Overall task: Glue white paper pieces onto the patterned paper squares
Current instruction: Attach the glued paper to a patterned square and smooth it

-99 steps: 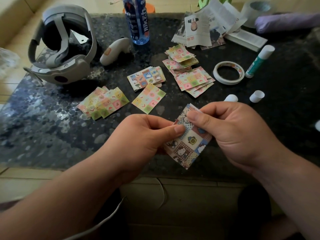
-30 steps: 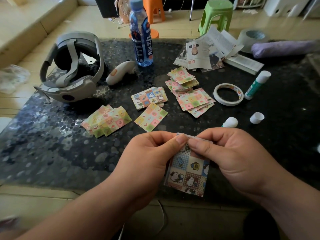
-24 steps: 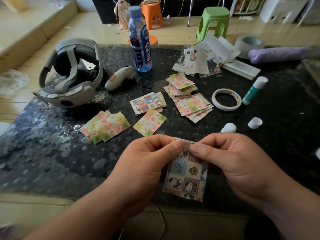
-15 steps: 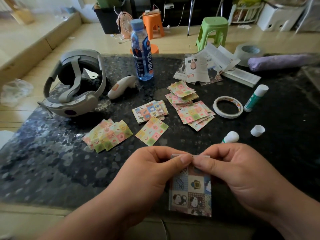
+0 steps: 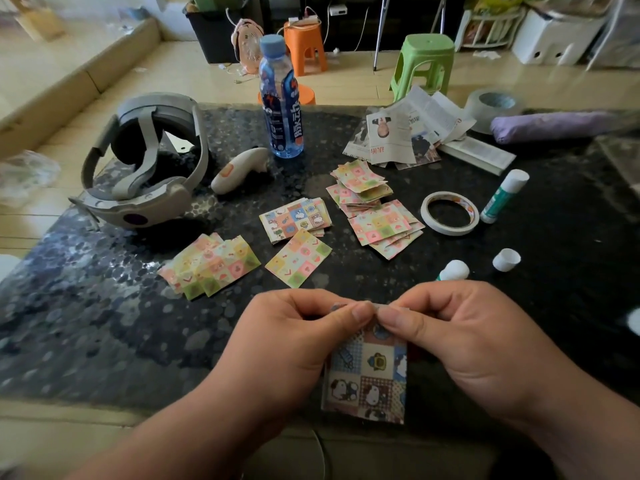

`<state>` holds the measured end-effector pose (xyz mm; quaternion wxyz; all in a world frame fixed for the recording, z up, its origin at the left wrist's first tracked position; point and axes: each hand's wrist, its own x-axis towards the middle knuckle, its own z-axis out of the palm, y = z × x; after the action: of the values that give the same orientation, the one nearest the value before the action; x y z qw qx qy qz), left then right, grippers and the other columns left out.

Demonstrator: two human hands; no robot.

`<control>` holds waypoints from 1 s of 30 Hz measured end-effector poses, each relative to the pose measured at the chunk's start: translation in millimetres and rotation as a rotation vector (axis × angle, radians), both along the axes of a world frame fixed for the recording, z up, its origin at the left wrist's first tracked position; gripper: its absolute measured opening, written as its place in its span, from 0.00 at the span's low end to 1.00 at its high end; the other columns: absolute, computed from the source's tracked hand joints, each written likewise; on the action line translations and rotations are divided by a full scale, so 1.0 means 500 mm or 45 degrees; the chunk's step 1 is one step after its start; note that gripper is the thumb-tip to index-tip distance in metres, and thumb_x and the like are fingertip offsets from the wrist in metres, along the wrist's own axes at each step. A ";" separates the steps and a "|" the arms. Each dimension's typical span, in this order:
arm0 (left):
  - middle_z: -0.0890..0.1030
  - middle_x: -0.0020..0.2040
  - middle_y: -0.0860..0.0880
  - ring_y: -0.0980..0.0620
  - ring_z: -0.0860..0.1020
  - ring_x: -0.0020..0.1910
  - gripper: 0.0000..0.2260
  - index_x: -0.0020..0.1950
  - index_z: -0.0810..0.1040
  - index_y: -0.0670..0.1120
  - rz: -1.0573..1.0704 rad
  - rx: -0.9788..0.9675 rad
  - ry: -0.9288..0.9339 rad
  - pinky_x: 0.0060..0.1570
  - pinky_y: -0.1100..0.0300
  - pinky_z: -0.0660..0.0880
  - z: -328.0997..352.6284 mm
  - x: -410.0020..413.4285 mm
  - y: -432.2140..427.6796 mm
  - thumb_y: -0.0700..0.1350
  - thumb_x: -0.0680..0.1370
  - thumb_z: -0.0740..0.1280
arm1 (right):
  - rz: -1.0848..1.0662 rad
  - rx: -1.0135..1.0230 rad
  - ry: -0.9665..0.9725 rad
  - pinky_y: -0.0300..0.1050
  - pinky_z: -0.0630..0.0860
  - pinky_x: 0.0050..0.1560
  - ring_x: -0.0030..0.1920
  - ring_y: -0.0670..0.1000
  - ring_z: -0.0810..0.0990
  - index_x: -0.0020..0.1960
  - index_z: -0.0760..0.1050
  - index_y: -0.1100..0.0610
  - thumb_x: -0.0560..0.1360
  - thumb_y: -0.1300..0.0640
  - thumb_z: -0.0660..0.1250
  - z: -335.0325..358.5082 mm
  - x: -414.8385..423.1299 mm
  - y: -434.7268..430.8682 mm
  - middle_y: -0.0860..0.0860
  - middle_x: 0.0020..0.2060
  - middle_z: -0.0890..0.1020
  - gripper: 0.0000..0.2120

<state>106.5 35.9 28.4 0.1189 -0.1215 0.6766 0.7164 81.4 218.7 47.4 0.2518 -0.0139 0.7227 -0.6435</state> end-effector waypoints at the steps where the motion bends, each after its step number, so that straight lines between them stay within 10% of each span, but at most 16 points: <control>1: 0.86 0.43 0.39 0.40 0.86 0.43 0.16 0.43 0.88 0.42 0.001 0.007 -0.006 0.50 0.43 0.82 0.001 0.000 0.001 0.52 0.62 0.76 | -0.002 0.018 0.005 0.45 0.85 0.47 0.44 0.53 0.88 0.41 0.86 0.60 0.67 0.52 0.72 0.001 -0.001 0.000 0.56 0.40 0.88 0.12; 30: 0.85 0.49 0.35 0.36 0.85 0.51 0.19 0.53 0.81 0.31 -0.069 0.215 -0.169 0.50 0.42 0.83 0.001 0.000 0.001 0.45 0.70 0.73 | -0.014 0.079 0.156 0.61 0.82 0.48 0.46 0.63 0.86 0.41 0.85 0.59 0.66 0.50 0.71 -0.008 -0.008 0.008 0.59 0.39 0.87 0.13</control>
<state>106.7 36.5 28.9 0.1925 -0.1399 0.6076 0.7578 77.2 222.9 43.3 0.2037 -0.0417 0.7564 -0.6201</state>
